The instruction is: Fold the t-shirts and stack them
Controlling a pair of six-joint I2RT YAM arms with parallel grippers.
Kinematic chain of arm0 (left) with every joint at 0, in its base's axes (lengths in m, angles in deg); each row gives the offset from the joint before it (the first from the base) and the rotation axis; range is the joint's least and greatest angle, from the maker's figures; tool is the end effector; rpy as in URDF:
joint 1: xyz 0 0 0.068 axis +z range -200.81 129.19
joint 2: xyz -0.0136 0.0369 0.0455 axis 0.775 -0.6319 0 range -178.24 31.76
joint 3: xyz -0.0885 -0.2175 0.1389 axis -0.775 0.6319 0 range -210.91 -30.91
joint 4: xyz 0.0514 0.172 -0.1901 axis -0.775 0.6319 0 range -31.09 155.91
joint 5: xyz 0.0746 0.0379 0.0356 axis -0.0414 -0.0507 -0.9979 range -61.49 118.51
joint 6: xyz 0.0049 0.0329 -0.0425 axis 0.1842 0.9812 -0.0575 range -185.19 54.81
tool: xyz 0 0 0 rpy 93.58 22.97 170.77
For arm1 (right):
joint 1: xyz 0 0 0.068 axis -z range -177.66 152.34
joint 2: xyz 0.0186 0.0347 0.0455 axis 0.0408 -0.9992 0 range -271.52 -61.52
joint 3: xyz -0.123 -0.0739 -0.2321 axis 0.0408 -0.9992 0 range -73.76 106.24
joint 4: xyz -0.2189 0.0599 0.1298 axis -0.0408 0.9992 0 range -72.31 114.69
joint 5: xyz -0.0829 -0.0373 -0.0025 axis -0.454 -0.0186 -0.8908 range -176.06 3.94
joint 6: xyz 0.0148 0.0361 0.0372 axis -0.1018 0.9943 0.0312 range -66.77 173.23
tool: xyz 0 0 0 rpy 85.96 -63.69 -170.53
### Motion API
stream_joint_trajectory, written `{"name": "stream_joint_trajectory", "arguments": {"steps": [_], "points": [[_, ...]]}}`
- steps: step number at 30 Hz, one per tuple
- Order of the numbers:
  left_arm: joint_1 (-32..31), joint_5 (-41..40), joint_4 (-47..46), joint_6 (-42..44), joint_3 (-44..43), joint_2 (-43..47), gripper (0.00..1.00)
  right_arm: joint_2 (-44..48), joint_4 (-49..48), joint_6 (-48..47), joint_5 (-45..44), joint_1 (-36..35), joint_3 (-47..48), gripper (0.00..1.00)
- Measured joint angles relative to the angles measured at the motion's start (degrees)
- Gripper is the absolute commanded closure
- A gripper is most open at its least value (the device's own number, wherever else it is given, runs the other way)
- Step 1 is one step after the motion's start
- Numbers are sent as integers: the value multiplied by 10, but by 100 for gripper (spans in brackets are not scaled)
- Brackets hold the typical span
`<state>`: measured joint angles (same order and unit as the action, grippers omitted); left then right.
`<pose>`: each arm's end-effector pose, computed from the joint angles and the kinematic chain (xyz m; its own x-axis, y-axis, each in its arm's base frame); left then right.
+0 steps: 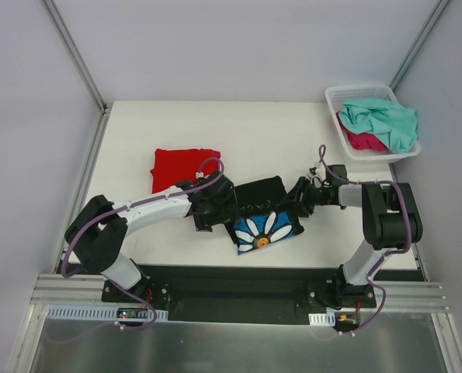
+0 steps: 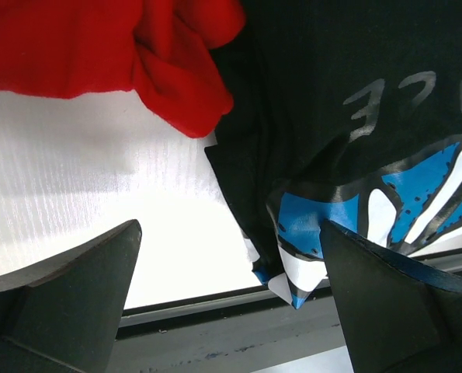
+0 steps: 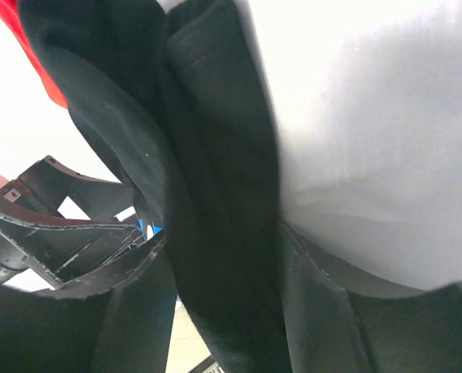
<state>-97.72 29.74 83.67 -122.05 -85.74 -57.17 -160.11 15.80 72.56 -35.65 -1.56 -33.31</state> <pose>0.2100 -0.2256 0.1959 -0.9374 -0.2232 -0.2674 -0.0861 0.8923 -0.4431 0.2909 0.0473 0.1178 -0.9385 0.1475 -0.3121 -0.1693 0.5912 0.7886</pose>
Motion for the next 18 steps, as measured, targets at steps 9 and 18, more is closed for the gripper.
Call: {"name": "stream_joint_trajectory", "arguments": {"steps": [9,18], "points": [[2,-28,-20,-24,26,48,1,-7,0,2,-3,-1,-1,48],[6,6,-207,-70,146,73,1,-6,12,-1,-4,-1,4,46]]}}
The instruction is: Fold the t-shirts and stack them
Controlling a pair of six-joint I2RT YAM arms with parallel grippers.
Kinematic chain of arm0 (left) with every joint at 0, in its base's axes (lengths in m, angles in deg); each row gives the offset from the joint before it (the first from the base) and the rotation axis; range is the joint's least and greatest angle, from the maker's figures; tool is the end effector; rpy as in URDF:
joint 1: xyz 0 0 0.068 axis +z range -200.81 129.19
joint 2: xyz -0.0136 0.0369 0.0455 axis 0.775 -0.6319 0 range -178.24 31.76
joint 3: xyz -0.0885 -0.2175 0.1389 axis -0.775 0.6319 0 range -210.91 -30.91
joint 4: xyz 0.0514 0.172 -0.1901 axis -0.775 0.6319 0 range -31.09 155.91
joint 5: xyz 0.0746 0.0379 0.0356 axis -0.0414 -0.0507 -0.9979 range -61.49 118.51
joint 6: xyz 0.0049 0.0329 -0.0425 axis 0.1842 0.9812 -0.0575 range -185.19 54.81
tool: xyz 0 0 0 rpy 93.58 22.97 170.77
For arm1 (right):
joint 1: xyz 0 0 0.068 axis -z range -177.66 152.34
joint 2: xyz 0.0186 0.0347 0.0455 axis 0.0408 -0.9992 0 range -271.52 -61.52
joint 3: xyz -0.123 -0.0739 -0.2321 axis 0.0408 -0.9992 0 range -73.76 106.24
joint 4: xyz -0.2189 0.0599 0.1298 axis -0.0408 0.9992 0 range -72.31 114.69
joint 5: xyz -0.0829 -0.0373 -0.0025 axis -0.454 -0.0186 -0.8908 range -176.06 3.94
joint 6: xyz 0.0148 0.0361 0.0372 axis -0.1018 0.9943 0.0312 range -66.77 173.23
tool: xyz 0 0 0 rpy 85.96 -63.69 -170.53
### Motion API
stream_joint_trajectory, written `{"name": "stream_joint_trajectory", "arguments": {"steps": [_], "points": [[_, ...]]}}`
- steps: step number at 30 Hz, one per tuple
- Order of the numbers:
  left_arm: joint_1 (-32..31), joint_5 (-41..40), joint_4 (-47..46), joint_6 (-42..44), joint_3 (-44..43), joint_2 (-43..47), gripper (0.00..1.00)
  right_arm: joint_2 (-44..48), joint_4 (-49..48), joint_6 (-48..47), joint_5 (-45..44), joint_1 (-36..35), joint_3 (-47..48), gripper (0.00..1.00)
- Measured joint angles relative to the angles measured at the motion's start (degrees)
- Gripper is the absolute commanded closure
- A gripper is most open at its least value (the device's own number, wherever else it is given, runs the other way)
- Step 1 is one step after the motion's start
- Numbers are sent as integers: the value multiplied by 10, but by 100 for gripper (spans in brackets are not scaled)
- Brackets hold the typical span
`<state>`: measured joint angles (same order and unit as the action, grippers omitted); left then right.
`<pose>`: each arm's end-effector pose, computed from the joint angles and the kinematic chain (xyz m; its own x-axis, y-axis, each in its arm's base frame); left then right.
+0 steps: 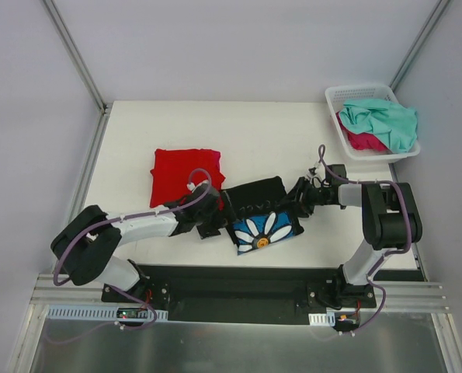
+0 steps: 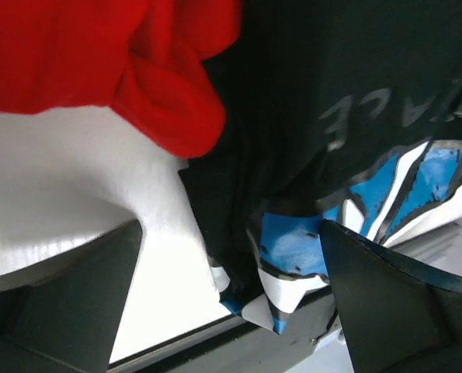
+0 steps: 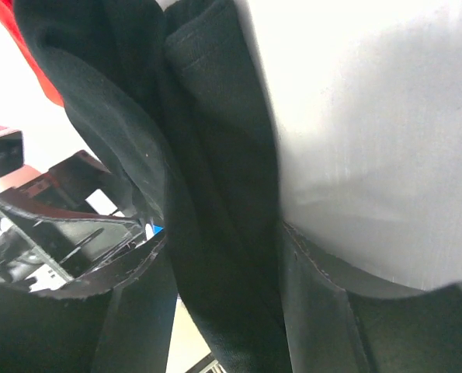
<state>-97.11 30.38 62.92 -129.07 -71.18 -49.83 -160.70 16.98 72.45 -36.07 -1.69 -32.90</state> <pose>0.1940 -0.2047 0.1800 -0.8794 -0.3786 -0.2887 -0.1159 0.7583 -0.6415 0.2911 0.0478 0.1154 -0.9450 0.1456 -0.2928 -0.1518 0.5978 0.7871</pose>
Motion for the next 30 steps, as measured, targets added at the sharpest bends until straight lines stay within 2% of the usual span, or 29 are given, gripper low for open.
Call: {"name": "stream_joint_trajectory", "arguments": {"steps": [3,7,14,16,17,19,20,22,26,27,28,30], "points": [[10,49,-133,-35,62,-12,1,5,9,-5,-5,0,1,46],[14,88,-277,-70,100,-40,1,11,22,-12,-11,-1,1,46],[14,111,-354,-78,123,-51,5,13,35,-19,-15,-2,4,46],[14,111,-363,-80,128,-52,12,13,38,-20,-16,-2,5,46],[14,111,-368,-82,129,-54,23,13,40,-21,-16,-2,6,46],[14,112,-377,-87,130,-61,32,13,42,-22,-17,-2,7,46],[14,113,-380,-89,131,-67,46,13,43,-22,-17,-2,7,48],[15,115,-387,-93,132,-78,59,13,44,-24,-18,-2,7,50],[17,118,-390,-94,134,-93,67,14,48,-25,-24,-2,7,55],[18,120,-393,-94,134,-96,74,14,49,-25,-25,-2,7,56],[18,121,-394,-95,134,-97,77,14,49,-26,-27,-2,7,58],[18,125,-400,-99,134,-99,81,13,51,-29,-30,-2,7,70]]}}
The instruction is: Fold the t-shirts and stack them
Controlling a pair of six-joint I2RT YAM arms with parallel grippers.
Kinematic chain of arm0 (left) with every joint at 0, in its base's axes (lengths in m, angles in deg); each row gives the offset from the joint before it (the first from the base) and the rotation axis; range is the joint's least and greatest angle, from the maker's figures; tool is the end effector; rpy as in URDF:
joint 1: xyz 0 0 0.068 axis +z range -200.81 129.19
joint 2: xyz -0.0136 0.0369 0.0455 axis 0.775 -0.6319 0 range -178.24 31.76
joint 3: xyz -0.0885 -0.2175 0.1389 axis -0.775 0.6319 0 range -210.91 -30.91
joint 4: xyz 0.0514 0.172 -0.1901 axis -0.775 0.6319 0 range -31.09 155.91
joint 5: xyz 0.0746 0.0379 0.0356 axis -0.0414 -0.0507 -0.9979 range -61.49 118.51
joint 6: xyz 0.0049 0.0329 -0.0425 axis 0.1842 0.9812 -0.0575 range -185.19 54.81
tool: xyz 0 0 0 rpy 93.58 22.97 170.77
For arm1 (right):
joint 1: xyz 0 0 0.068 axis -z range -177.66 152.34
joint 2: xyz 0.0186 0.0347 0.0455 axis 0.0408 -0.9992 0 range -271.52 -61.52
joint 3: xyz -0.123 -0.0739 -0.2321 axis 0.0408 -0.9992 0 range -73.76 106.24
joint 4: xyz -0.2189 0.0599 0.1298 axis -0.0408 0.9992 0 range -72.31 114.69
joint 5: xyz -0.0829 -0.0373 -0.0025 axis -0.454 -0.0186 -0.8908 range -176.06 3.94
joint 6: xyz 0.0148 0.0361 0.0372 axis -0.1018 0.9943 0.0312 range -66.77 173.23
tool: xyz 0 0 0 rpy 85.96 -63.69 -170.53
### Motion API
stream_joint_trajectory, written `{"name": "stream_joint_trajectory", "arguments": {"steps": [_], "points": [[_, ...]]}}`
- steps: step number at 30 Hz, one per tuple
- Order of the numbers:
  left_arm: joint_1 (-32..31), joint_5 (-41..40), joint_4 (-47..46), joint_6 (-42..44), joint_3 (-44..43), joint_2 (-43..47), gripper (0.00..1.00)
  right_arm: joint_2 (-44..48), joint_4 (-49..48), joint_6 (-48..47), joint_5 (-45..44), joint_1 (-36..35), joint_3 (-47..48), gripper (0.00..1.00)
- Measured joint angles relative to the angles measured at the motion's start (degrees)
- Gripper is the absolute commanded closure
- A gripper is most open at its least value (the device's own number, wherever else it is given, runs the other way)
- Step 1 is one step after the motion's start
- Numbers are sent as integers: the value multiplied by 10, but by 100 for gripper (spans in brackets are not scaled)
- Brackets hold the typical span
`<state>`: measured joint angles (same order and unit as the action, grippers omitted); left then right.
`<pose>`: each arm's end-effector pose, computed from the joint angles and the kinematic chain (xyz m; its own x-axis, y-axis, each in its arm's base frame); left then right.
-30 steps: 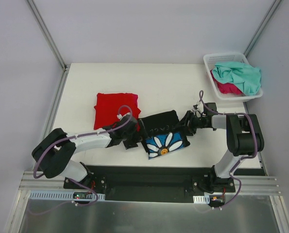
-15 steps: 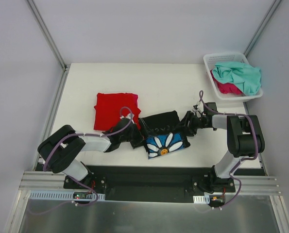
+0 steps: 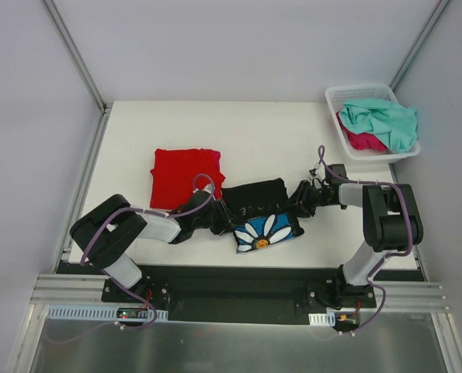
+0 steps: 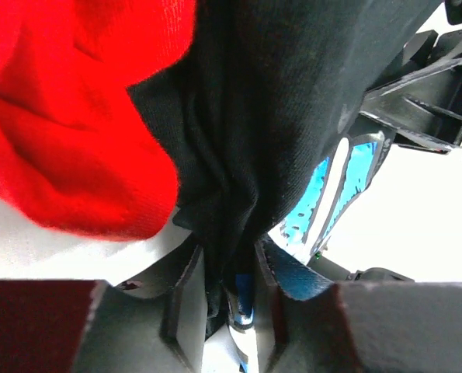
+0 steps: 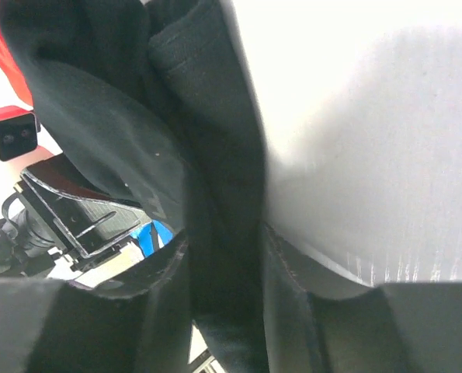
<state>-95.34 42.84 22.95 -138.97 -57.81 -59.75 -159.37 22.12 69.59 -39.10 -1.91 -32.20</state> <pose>0.1944 -0.2037 0.1298 -0.8966 -0.4229 -0.1313 -0.0950 0.4732 -0.8758 0.2873 0.0474 0.1189 -0.9493 0.1223 -0.2896 -0.1455 0.6458 0.7495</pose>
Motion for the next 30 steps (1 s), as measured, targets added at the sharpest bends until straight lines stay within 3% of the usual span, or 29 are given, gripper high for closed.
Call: {"name": "stream_joint_trajectory", "arguments": {"steps": [1,3,5,17,30], "points": [[0,2,-2,-2,0,-1,90,0,2,-2,-2,0,0,75],[0,3,-7,-3,0,-2,100,0,4,-3,-2,0,0,91],[0,4,-12,-5,0,-3,100,0,6,-6,-2,-1,0,99],[0,8,0,3,-10,-9,100,11,17,-6,-7,-1,-1,99],[0,-14,158,71,-65,59,100,70,78,-17,-35,-25,17,99]]}}
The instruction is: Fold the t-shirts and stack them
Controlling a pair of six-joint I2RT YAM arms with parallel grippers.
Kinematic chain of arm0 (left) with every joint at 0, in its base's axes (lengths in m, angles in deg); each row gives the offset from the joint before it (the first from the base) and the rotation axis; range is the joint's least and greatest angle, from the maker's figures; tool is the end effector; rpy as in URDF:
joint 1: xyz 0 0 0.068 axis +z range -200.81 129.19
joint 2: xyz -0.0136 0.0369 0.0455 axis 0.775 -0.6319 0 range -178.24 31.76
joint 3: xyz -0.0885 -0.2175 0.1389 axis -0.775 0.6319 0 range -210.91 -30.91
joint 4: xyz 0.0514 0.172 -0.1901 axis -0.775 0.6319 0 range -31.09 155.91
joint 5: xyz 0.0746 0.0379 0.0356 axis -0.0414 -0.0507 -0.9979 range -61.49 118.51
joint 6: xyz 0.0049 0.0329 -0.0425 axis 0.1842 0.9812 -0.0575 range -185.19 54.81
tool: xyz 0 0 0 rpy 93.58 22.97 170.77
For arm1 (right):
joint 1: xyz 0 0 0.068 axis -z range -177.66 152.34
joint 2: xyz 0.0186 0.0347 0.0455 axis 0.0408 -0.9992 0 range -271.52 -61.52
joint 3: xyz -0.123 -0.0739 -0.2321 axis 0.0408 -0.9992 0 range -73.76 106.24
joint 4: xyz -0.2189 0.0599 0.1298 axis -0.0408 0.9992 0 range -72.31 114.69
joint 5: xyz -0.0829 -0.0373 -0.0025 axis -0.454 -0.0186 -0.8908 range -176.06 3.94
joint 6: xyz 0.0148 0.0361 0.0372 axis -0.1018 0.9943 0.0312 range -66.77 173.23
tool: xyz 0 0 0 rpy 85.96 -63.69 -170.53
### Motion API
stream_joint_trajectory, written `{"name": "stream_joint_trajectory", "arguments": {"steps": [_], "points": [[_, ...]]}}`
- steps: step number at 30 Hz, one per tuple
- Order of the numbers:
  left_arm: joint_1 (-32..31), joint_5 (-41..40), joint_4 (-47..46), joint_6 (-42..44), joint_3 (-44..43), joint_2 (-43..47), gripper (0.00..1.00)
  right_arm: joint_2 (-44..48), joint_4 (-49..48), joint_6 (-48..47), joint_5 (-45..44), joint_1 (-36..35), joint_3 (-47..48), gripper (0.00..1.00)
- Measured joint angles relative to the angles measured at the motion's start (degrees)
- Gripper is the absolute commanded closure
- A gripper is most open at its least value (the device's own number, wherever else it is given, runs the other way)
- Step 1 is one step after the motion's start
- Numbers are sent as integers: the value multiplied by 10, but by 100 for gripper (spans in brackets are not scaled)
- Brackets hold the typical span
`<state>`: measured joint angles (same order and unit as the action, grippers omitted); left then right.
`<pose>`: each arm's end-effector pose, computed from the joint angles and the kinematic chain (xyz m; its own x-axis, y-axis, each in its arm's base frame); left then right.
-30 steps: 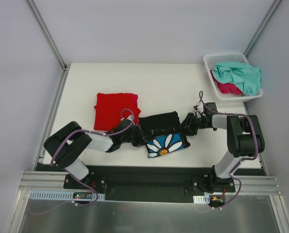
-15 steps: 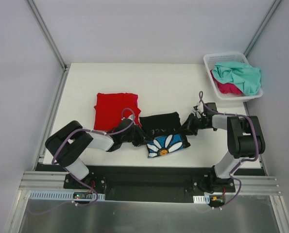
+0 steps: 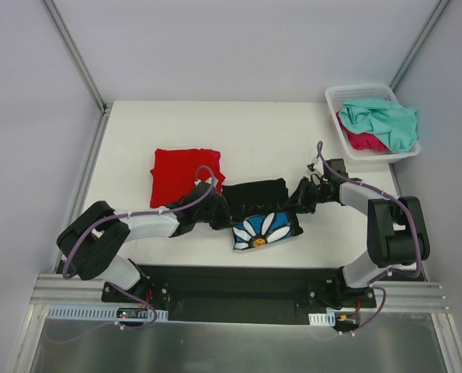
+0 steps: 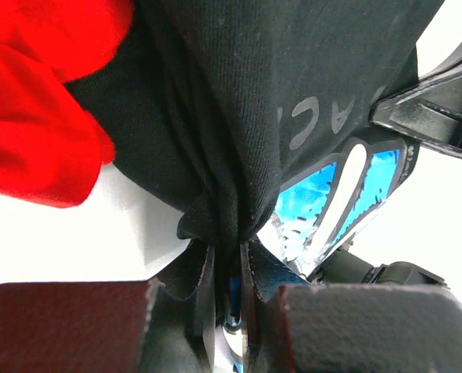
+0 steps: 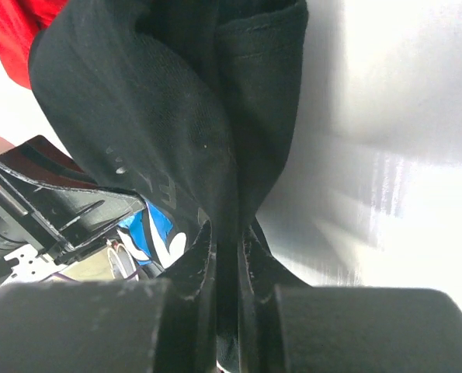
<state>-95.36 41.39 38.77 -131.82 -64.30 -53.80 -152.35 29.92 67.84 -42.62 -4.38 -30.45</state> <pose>0.2006 -0.2087 0.1623 -0.9014 -0.3683 -0.2279 -0.0221 0.5645 -0.8251 0.2790 0.0575 0.1511 -0.9384 0.0739 -0.3376 -0.1986 0.6840 0.7019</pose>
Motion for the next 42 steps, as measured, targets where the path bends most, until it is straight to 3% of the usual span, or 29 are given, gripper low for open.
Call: {"name": "stream_joint_trajectory", "arguments": {"steps": [15,42], "points": [[2,-20,94,48,-40,46,100,23,48,-7,-7,-5,19,99],[61,6,178,119,-154,41,100,46,134,-19,-24,-12,155,99]]}}
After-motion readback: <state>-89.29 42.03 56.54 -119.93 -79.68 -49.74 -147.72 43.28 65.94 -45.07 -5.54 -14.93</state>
